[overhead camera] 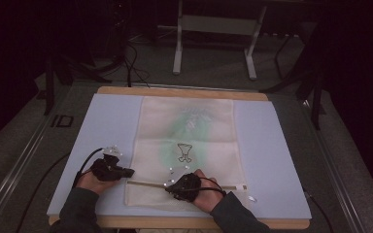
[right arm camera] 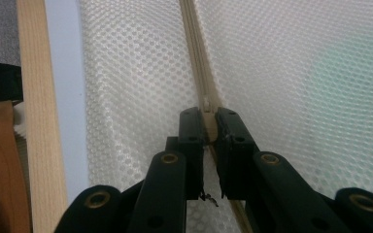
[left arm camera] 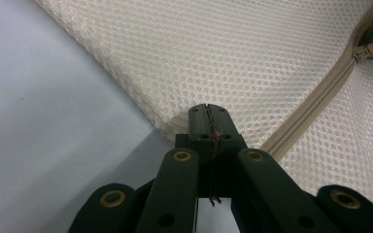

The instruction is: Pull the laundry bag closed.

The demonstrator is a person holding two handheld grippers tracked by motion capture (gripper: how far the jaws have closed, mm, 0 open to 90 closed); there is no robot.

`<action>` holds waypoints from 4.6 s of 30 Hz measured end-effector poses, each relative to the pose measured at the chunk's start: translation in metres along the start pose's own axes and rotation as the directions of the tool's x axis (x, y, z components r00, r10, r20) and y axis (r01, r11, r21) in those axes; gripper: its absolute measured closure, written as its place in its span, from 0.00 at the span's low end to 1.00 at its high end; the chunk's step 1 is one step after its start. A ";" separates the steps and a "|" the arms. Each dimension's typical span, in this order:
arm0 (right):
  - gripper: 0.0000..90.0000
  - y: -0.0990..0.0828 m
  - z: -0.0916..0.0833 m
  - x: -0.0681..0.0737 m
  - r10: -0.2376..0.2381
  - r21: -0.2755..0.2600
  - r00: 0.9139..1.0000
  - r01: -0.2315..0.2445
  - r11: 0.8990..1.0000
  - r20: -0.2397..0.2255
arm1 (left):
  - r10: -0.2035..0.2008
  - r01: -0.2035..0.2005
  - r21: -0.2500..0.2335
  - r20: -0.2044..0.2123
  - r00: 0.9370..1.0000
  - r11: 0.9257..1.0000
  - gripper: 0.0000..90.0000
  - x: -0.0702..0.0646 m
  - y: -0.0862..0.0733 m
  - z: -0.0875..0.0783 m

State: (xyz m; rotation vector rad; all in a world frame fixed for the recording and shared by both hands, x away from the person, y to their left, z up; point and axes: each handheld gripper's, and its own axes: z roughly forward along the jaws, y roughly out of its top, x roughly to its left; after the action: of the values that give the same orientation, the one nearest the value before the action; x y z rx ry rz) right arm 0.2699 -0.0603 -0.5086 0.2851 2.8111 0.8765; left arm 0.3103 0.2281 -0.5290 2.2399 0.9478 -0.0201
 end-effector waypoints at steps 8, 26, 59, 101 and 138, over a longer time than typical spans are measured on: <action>0.91 -0.005 -0.003 0.000 0.002 0.006 1.000 -0.002 1.000 0.006 | 0.000 0.000 -0.001 -0.001 1.000 1.000 1.00 0.000 0.000 0.000; 0.91 -0.008 -0.008 0.002 -0.005 0.014 1.000 0.005 1.000 0.023 | 0.001 -0.001 0.002 -0.004 1.000 1.000 1.00 -0.001 0.000 0.000; 0.91 -0.032 -0.022 -0.005 0.032 0.027 0.999 -0.033 0.999 0.037 | 0.000 0.000 0.002 -0.005 1.000 1.000 1.00 -0.001 0.000 0.000; 0.91 -0.062 -0.038 -0.011 0.090 0.035 0.994 -0.092 0.995 0.062 | 0.001 -0.001 0.003 -0.006 1.000 1.000 1.00 -0.001 0.000 0.000; 0.91 -0.088 -0.058 -0.020 0.143 0.041 0.986 -0.147 0.988 0.089 | 0.000 0.000 0.003 -0.008 1.000 1.000 1.00 -0.001 0.000 0.000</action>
State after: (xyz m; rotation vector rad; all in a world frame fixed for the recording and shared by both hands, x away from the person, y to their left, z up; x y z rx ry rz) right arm 0.2649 -0.1672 -0.5099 0.5271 2.7615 0.8066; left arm 0.3092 0.2273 -0.5285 2.2439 0.9526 -0.0130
